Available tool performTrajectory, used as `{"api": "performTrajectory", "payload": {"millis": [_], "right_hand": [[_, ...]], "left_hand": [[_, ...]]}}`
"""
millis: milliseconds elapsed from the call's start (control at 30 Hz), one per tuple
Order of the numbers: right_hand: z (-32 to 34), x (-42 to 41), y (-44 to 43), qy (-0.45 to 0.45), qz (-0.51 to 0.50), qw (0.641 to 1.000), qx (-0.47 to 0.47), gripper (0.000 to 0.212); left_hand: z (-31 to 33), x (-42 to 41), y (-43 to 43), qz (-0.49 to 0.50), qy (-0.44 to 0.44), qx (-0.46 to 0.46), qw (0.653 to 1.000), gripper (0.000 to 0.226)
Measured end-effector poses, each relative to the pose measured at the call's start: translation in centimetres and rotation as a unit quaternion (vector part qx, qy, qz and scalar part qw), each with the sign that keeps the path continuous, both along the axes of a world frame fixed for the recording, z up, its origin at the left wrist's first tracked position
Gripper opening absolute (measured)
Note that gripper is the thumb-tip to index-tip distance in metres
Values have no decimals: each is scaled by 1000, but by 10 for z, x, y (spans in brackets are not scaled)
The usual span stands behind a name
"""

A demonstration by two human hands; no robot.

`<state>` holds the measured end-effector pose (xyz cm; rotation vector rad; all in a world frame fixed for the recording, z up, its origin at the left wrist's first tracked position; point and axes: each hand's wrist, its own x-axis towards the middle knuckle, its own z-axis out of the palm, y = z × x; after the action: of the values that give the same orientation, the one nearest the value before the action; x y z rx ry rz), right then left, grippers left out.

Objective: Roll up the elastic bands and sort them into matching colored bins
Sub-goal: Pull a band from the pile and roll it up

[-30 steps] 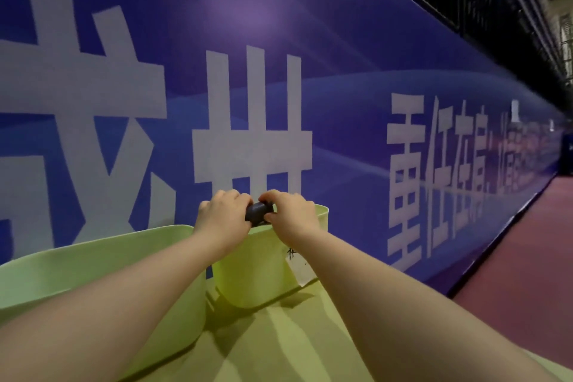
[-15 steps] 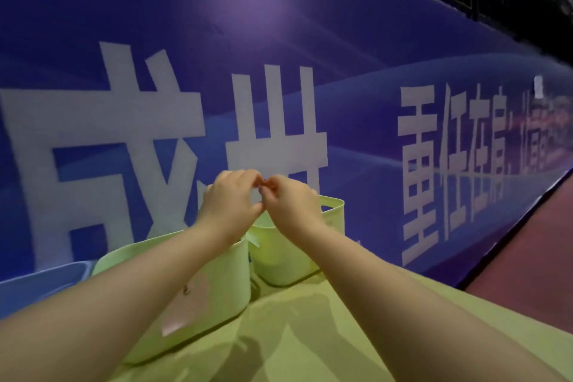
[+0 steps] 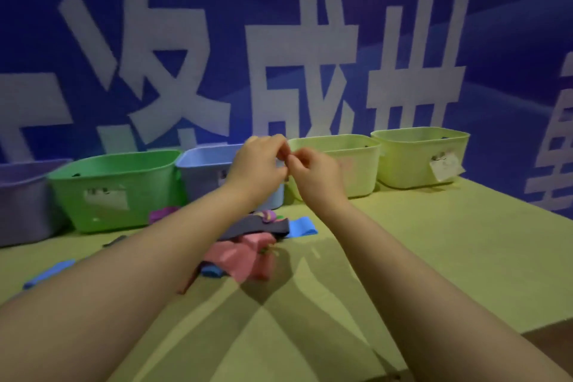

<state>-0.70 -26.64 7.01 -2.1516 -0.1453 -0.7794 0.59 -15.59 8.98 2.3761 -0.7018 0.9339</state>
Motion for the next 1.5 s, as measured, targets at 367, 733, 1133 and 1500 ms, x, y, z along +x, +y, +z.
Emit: {"api": "performTrajectory", "payload": {"millis": [367,733,1133,1500], "right_hand": [[-23,-12,113,41,66,997,-23,17],[-55,23,137,135,103,983,-76,19],[-80,11,125,174,111,914,-350,50],[-84,37,77,231,-36,935,-265,39]], "left_hand": [[-35,-21,115,62,22,-37,997,12],[-75,4,150,104,102,-47,988,30],[-118,7,154,130,141,18,981,30],[-121,5,152,137,139,65,979,29]]}}
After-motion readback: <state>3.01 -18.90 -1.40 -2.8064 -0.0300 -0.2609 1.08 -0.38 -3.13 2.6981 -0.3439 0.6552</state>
